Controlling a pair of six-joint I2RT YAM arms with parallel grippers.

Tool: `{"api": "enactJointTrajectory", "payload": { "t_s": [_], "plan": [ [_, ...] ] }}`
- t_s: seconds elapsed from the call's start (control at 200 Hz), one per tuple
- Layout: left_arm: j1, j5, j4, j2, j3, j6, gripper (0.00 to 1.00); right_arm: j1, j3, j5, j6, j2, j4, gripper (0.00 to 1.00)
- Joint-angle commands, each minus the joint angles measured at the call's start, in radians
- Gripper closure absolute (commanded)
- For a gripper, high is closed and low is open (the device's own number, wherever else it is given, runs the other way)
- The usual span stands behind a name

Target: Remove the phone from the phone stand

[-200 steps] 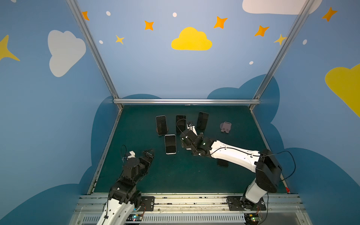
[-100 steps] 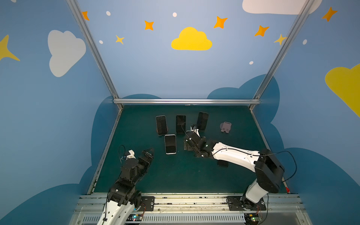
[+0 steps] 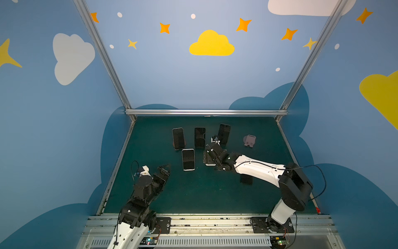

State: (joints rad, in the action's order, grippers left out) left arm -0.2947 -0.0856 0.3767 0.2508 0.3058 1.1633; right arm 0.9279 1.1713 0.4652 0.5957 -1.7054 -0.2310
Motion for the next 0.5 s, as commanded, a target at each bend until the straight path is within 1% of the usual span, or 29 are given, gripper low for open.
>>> {"api": "enactJointTrajectory", "payload": {
  "t_s": [0.0, 0.335, 0.491],
  "plan": [
    [0.002, -0.002, -0.005, -0.013, 0.017, -0.014, 0.0, -0.006, 0.035, -0.002, 0.005, -0.027, 0.006, 0.07],
    [0.002, -0.001, -0.002, -0.016, 0.018, -0.022, 0.0, -0.012, 0.06, 0.037, 0.046, -0.089, 0.022, 0.08],
    [0.002, 0.003, -0.007, -0.017, 0.013, -0.021, 0.0, -0.012, 0.068, 0.045, 0.061, -0.117, 0.031, 0.1]
  ]
}}
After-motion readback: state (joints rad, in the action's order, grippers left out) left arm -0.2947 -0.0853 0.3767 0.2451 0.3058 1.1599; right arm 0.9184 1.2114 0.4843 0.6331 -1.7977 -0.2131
